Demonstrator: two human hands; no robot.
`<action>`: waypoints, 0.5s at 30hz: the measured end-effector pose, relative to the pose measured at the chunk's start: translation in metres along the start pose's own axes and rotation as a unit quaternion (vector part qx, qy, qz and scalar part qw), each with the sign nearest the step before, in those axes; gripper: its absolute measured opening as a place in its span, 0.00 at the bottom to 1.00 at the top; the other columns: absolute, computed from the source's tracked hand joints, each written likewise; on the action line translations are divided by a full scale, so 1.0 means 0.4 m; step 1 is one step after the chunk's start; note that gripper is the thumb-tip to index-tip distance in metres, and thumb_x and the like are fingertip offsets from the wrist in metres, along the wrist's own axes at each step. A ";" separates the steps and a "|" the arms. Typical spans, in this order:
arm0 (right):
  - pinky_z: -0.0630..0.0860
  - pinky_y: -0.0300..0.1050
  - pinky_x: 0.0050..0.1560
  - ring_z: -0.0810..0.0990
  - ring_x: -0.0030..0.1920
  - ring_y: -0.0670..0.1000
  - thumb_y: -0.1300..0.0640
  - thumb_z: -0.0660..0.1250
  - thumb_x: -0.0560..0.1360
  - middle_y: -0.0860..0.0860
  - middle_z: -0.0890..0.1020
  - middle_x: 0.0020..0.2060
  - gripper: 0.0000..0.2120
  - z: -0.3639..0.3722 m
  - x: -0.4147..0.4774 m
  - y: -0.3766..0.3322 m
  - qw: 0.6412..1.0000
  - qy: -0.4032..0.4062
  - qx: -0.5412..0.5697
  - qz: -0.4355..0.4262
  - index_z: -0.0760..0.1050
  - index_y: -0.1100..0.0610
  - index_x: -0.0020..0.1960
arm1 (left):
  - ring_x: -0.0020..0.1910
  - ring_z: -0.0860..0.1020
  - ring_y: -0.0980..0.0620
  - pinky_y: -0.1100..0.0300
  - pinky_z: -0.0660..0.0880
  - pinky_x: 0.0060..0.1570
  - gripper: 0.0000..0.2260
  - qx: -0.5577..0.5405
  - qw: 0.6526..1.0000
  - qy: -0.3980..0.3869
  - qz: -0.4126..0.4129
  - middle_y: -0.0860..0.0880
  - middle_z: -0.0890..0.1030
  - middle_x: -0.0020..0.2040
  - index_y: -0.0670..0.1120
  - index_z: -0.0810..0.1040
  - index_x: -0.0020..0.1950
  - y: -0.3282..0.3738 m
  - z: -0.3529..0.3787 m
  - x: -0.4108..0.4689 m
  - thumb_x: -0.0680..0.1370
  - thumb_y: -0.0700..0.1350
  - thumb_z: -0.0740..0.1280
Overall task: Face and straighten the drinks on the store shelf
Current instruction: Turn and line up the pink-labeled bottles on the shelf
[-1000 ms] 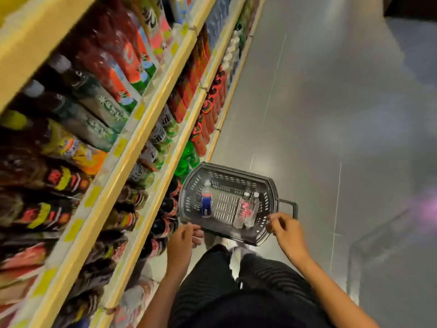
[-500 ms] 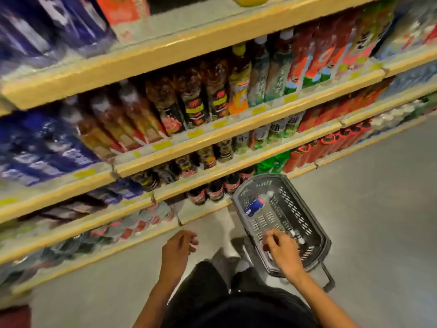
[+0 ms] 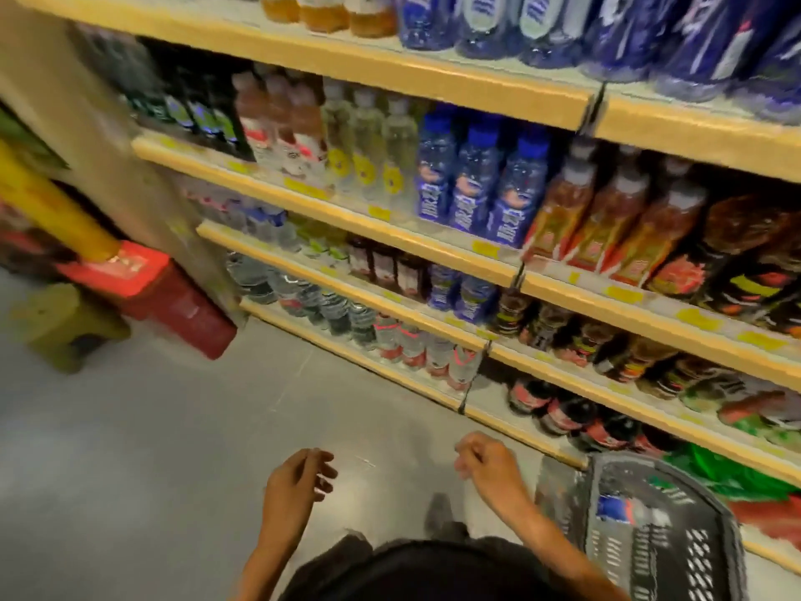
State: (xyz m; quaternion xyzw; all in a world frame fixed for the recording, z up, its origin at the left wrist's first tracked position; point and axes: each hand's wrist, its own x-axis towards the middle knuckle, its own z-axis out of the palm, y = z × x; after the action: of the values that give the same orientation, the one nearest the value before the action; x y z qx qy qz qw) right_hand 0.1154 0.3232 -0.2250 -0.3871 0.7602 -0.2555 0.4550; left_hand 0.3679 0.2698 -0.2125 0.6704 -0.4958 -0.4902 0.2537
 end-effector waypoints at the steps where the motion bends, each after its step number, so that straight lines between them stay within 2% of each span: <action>1: 0.76 0.42 0.44 0.81 0.40 0.53 0.64 0.60 0.78 0.56 0.83 0.39 0.09 0.046 0.017 -0.039 1.000 -0.015 -0.006 -0.008 0.77 0.56 0.44 | 0.33 0.79 0.47 0.56 0.75 0.34 0.13 -0.016 1.000 0.024 -0.009 0.44 0.82 0.35 0.41 0.81 0.43 -0.023 -0.056 0.009 0.82 0.38 0.58; 4: 0.75 0.40 0.39 0.79 0.34 0.50 0.66 0.59 0.77 0.53 0.81 0.34 0.12 0.180 0.072 -0.158 0.998 -0.054 -0.015 -0.040 0.77 0.54 0.43 | 0.32 0.77 0.47 0.57 0.73 0.34 0.13 -0.050 0.995 0.081 -0.027 0.44 0.82 0.34 0.40 0.80 0.43 -0.073 -0.211 0.040 0.82 0.37 0.59; 8: 0.76 0.39 0.38 0.78 0.31 0.45 0.64 0.60 0.78 0.48 0.80 0.30 0.12 0.310 0.127 -0.289 0.991 -0.108 -0.028 -0.074 0.76 0.52 0.41 | 0.31 0.76 0.47 0.57 0.72 0.33 0.13 -0.081 0.986 0.139 -0.046 0.46 0.81 0.33 0.39 0.81 0.43 -0.118 -0.354 0.081 0.82 0.38 0.59; 12: 0.77 0.41 0.42 0.82 0.34 0.50 0.62 0.62 0.77 0.47 0.80 0.26 0.09 0.396 0.206 -0.382 0.988 -0.125 -0.050 -0.079 0.78 0.53 0.41 | 0.30 0.76 0.50 0.59 0.72 0.31 0.13 -0.118 0.978 0.157 -0.070 0.46 0.81 0.32 0.40 0.81 0.43 -0.137 -0.419 0.165 0.82 0.39 0.59; 15: 0.77 0.39 0.39 0.79 0.29 0.46 0.65 0.62 0.76 0.47 0.79 0.24 0.11 0.454 0.286 -0.455 0.988 -0.132 -0.054 -0.066 0.77 0.54 0.39 | 0.27 0.75 0.52 0.59 0.71 0.30 0.12 -0.144 0.972 0.157 -0.099 0.48 0.80 0.29 0.40 0.80 0.42 -0.142 -0.447 0.261 0.81 0.37 0.59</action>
State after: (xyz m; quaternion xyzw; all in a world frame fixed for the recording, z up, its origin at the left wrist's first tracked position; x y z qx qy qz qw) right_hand 0.3090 0.1192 -0.2293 -0.4909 0.6787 -0.1909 0.5119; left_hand 0.5569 0.1699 -0.2318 0.7413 -0.3050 -0.4674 0.3728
